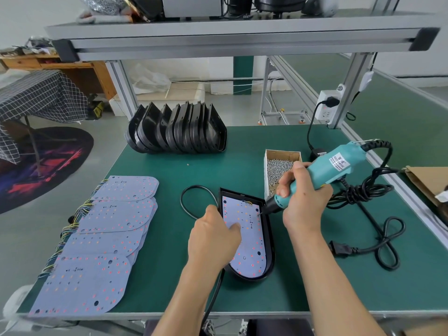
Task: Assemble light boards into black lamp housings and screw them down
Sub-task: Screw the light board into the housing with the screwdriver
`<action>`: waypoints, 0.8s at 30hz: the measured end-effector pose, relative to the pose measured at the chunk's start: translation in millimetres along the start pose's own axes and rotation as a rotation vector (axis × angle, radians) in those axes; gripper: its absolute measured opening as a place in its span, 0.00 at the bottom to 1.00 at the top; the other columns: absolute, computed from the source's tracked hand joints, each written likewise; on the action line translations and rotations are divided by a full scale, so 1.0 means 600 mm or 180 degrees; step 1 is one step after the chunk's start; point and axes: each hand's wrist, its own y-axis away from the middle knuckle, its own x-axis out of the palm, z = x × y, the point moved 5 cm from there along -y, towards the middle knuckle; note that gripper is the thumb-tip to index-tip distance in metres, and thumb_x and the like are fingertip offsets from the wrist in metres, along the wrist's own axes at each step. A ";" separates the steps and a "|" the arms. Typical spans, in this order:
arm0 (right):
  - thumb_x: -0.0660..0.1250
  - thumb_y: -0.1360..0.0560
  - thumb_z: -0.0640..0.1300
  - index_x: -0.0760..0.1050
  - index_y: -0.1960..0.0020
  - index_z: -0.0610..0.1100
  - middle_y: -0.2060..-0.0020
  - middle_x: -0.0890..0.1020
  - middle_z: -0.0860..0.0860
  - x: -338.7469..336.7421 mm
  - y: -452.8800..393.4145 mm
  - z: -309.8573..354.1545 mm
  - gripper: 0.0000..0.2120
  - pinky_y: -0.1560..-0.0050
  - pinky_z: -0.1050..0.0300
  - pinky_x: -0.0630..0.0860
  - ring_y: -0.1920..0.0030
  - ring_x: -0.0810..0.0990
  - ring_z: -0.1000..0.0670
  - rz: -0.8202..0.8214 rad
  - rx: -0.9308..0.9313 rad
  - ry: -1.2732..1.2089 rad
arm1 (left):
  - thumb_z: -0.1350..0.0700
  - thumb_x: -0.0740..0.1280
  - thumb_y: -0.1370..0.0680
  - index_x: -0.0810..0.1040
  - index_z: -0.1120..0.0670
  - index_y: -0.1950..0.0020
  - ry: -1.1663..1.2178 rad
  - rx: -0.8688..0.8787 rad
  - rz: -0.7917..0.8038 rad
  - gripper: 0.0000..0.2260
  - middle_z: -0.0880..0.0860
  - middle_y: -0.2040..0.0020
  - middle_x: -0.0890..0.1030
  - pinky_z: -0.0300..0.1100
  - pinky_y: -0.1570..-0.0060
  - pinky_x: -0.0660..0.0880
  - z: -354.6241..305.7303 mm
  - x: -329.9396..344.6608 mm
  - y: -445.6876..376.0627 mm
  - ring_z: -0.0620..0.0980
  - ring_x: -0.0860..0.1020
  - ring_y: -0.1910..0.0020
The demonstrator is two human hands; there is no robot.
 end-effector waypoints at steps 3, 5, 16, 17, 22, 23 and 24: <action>0.69 0.25 0.44 0.75 0.63 0.53 0.73 0.76 0.47 0.003 0.001 0.001 0.09 0.71 0.57 0.68 0.78 0.65 0.48 0.0022 -0.0023 0.0017 | 0.46 0.68 0.21 0.63 0.53 0.56 -0.0007 0.0009 -0.0001 0.17 0.49 0.59 0.72 0.45 0.66 0.65 -0.001 0.001 0.000 0.49 0.72 0.62; 0.69 0.25 0.44 0.75 0.64 0.54 0.73 0.76 0.47 0.004 0.001 0.003 0.10 0.71 0.58 0.68 0.78 0.65 0.48 0.0033 -0.0026 0.0038 | 0.46 0.69 0.21 0.64 0.54 0.54 -0.0002 0.0008 0.0003 0.16 0.50 0.58 0.73 0.46 0.62 0.66 0.000 0.003 -0.001 0.52 0.72 0.60; 0.70 0.21 0.46 0.77 0.52 0.42 0.70 0.78 0.46 0.005 -0.013 0.064 0.07 0.72 0.59 0.68 0.76 0.69 0.49 -0.0155 0.0408 -0.0273 | 0.47 0.69 0.22 0.66 0.54 0.55 0.0219 -0.0087 0.0038 0.15 0.50 0.58 0.74 0.41 0.70 0.64 0.018 0.004 -0.002 0.45 0.72 0.64; 0.71 0.21 0.47 0.76 0.52 0.43 0.70 0.79 0.46 -0.003 -0.018 0.072 0.09 0.72 0.60 0.69 0.76 0.70 0.50 -0.0261 0.0595 -0.0201 | 0.47 0.69 0.22 0.66 0.54 0.55 0.0273 -0.0101 0.0024 0.15 0.51 0.58 0.75 0.41 0.70 0.64 0.019 0.003 -0.001 0.45 0.72 0.65; 0.68 0.18 0.42 0.70 0.49 0.42 0.62 0.79 0.42 -0.073 -0.006 0.065 0.07 0.64 0.54 0.79 0.71 0.78 0.50 -0.0445 0.1578 0.0151 | 0.47 0.69 0.22 0.67 0.55 0.55 0.0338 -0.0032 0.0044 0.15 0.51 0.58 0.76 0.43 0.68 0.66 0.020 -0.001 0.006 0.49 0.73 0.64; 0.67 0.17 0.40 0.70 0.49 0.41 0.60 0.78 0.41 -0.089 0.001 0.058 0.06 0.59 0.51 0.80 0.68 0.80 0.48 -0.0485 0.1665 0.0213 | 0.47 0.69 0.22 0.67 0.55 0.54 0.0346 -0.0022 0.0050 0.16 0.52 0.58 0.76 0.44 0.66 0.67 0.020 -0.002 0.006 0.51 0.74 0.62; 0.66 0.17 0.39 0.70 0.49 0.41 0.58 0.78 0.41 -0.108 0.005 0.050 0.05 0.56 0.48 0.81 0.65 0.81 0.46 -0.0517 0.1707 0.0383 | 0.46 0.69 0.22 0.67 0.56 0.54 0.0342 -0.0008 0.0061 0.16 0.52 0.57 0.76 0.45 0.64 0.68 0.020 -0.003 0.007 0.52 0.75 0.60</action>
